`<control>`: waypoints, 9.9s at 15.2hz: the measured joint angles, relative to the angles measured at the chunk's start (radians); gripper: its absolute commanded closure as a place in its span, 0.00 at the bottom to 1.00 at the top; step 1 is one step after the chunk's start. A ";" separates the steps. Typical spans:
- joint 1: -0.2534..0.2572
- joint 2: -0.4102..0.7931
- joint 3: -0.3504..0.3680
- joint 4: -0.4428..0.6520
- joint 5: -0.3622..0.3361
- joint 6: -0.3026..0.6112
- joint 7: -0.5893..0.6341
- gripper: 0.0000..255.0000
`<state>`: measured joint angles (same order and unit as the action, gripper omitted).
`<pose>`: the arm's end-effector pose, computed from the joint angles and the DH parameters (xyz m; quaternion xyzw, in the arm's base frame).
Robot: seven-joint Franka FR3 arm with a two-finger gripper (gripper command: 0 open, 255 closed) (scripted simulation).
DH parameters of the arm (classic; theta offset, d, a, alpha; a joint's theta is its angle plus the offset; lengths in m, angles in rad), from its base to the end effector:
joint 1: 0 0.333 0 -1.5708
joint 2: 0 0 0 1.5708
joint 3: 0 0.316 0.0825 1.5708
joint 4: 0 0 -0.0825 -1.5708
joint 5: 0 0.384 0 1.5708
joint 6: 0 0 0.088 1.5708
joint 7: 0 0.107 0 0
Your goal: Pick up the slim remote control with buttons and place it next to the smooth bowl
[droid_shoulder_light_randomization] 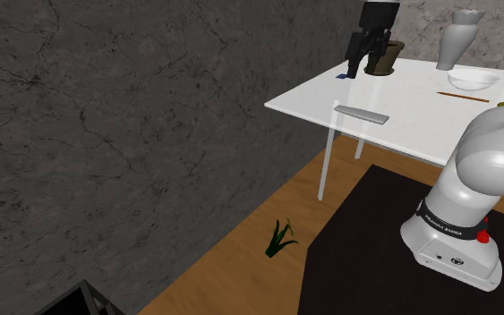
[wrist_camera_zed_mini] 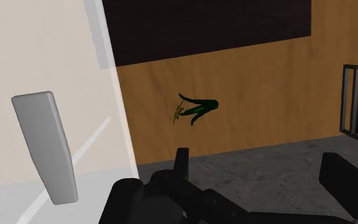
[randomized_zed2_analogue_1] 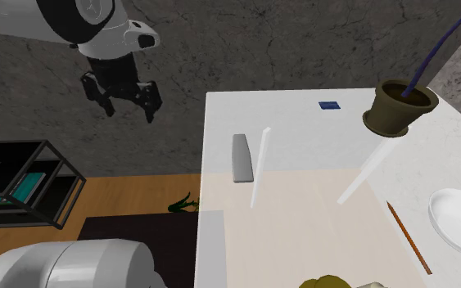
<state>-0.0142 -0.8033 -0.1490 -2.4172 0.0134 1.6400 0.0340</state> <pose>0.3042 -0.0604 0.5701 -0.9952 0.0767 -0.0127 0.0597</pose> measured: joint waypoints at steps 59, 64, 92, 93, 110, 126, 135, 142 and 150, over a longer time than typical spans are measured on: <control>-0.044 0.702 -0.490 0.069 -0.106 0.624 -0.656 1.00; -0.047 0.662 -0.483 0.106 -0.129 0.553 -0.641 1.00; -0.167 0.657 -0.695 0.321 -0.145 0.358 -0.984 1.00; -0.176 0.672 -0.716 0.329 -0.134 0.362 -1.018 1.00; -0.596 1.213 -0.820 0.784 0.326 0.227 -1.655 1.00; -0.782 1.404 -0.737 0.877 0.463 0.278 -1.777 1.00; -0.788 1.446 -0.708 0.817 0.501 0.368 -1.800 1.00; -0.792 1.460 -0.699 0.807 0.513 0.390 -1.807 1.00; -0.792 1.460 -0.699 0.806 0.513 0.391 -1.807 0.00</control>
<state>-0.8067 0.6569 -0.8476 -1.6108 0.5268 2.0306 -1.7728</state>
